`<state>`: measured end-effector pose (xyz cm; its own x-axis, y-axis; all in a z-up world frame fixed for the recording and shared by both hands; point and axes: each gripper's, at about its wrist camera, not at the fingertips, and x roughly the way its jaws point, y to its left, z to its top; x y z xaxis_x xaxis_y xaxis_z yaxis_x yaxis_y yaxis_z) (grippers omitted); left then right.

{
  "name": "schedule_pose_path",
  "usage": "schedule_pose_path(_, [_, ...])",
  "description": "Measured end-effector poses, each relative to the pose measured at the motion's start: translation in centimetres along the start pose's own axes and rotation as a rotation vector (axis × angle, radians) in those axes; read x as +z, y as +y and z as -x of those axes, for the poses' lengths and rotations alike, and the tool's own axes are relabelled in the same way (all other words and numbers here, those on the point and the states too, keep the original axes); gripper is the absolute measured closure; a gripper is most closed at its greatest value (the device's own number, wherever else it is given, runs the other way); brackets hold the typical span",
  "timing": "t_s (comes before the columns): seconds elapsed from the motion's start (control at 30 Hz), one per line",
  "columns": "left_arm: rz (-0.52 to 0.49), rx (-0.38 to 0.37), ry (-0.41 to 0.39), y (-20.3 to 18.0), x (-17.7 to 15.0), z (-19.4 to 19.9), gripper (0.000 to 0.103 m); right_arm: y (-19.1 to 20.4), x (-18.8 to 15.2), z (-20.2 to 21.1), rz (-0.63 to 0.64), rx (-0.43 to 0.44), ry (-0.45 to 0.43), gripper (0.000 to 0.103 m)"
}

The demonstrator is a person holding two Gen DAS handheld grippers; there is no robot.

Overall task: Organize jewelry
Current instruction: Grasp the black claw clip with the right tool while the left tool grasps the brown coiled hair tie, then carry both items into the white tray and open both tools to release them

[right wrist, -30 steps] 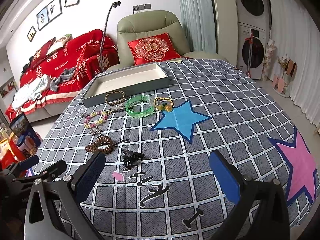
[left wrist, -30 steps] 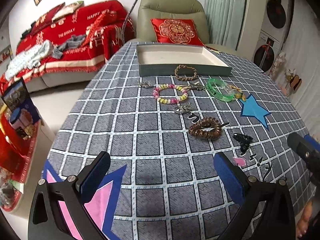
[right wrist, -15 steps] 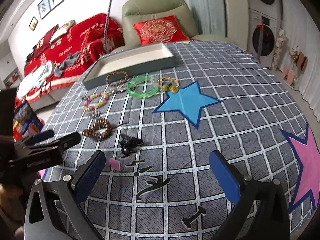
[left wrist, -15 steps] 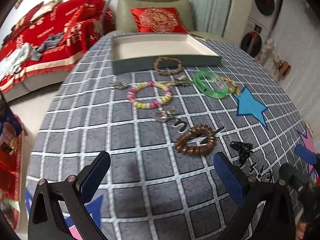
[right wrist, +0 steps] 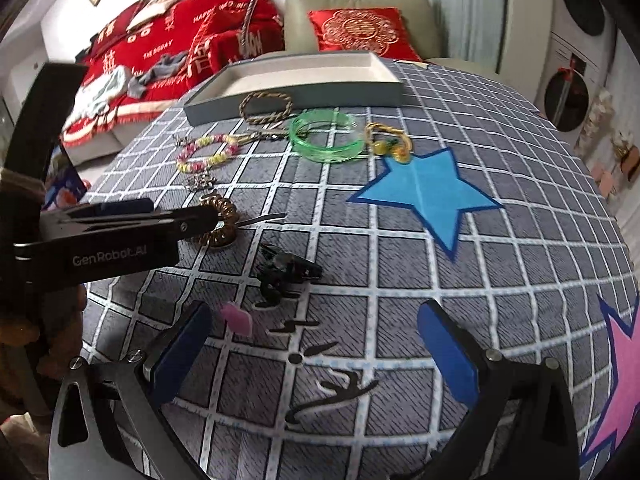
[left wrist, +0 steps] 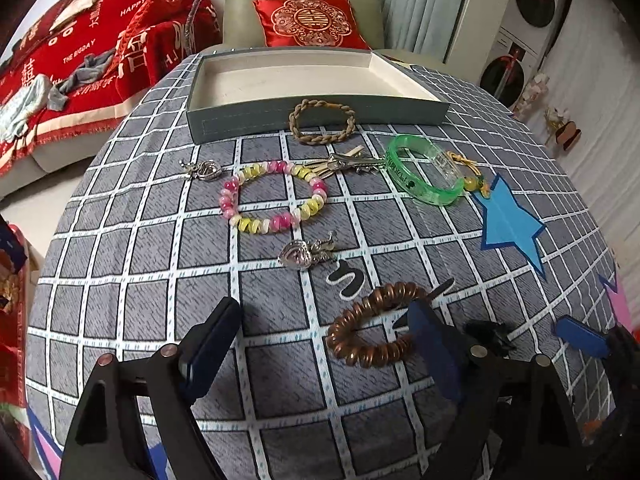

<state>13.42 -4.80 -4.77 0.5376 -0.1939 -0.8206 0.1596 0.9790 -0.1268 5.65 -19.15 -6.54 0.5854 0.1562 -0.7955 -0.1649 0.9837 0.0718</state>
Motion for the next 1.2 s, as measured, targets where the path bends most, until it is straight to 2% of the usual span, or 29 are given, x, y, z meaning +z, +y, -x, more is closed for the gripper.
schedule_pose_path(0.13, [-0.027, 0.011, -0.01, -0.4, 0.2, -0.2, 0.025, 0.2, 0.7, -1.5, -0.002, -0.001, 0.018, 0.015])
schedule_pose_path(0.2, [-0.043, 0.008, -0.013, -0.7, 0.3, -0.2, 0.043, 0.4, 1.0, -1.8, 0.008, -0.029, 0.003, 0.024])
schedule_pose_path(0.3, [-0.062, 0.0, -0.015, -1.0, 0.3, -0.2, 0.063, 0.7, 1.7, -2.2, 0.02, -0.049, -0.007, 0.042])
schedule_pose_path(0.33, [-0.063, -0.007, -0.014, -0.9, 0.3, -0.1, 0.068, 0.8, 1.8, -2.2, 0.021, -0.051, -0.01, 0.056])
schedule_pose_path(0.37, [-0.061, -0.018, -0.014, -0.8, 0.4, -0.1, 0.077, 0.8, 2.0, -2.2, 0.021, -0.051, -0.013, 0.063])
schedule_pose_path(0.47, [-0.041, -0.069, -0.005, -0.3, 0.5, 0.0, 0.077, 0.7, 2.1, -2.3, 0.004, -0.043, -0.009, 0.063])
schedule_pose_path(0.77, [-0.008, -0.127, -0.016, 0.6, 1.1, 1.5, 0.077, -1.3, 3.6, -0.9, -0.102, 0.014, -0.006, 0.063])
schedule_pose_path(0.93, [-0.001, -0.15, -0.069, 1.1, 3.5, 3.9, 0.077, -2.5, 6.3, 0.8, -0.149, 0.05, -0.033, 0.063])
schedule_pose_path(1.2, [0.011, -0.139, -0.155, 2.8, 9.7, 6.8, 0.077, -3.6, 13.0, 3.7, -0.136, 0.088, -0.075, 0.063])
